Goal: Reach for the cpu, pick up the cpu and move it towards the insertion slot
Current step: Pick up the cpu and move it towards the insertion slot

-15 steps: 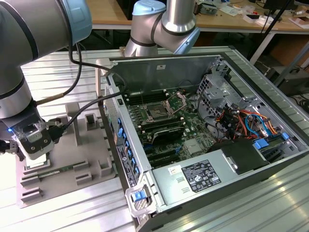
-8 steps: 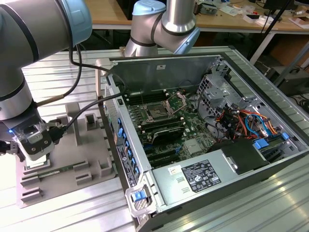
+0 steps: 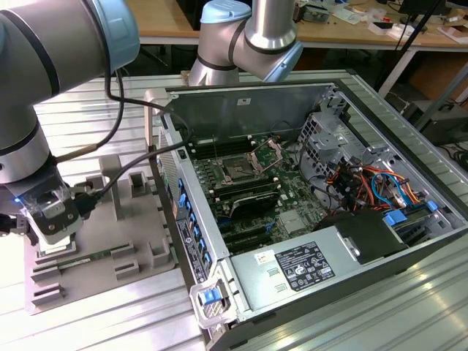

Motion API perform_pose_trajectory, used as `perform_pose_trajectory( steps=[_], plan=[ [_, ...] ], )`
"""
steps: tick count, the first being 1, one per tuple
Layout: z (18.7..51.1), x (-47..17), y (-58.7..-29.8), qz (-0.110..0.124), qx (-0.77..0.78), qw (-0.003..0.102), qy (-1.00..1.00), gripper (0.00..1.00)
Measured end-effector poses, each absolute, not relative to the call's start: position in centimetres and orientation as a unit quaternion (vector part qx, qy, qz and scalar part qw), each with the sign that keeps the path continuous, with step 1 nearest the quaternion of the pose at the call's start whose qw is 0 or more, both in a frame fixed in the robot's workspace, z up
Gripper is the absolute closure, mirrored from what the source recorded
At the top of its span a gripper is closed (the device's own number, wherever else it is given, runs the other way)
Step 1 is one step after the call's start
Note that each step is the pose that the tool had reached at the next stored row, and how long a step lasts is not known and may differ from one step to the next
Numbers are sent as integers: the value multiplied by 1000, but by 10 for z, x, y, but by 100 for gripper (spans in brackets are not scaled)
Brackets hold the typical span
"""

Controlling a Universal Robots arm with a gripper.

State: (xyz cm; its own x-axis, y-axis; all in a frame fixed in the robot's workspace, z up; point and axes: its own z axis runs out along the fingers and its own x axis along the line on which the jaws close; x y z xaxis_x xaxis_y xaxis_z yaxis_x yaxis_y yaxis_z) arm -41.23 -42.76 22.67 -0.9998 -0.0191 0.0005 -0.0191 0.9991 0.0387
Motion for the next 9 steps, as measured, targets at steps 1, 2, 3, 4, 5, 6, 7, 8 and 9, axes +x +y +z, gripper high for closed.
perform_pose_trajectory(
  steps=[1,2,3,4,5,6,7,8,9],
  plan=[
    [226,-412,-428,-19,10,0,-1000,44],
    [226,-412,-428,-19,10,0,-1000,44],
    [226,-412,-428,-19,10,0,-1000,44],
    [225,-412,-428,-19,10,0,-1000,44],
    [225,-412,-428,-19,10,0,-1000,44],
    [224,-412,-428,-19,10,0,-1000,44],
    [224,-412,-428,-19,10,0,-1000,44],
    [224,-412,-428,-19,10,0,-1000,44],
    [223,-412,-428,-19,10,0,-1000,44]
  ],
)
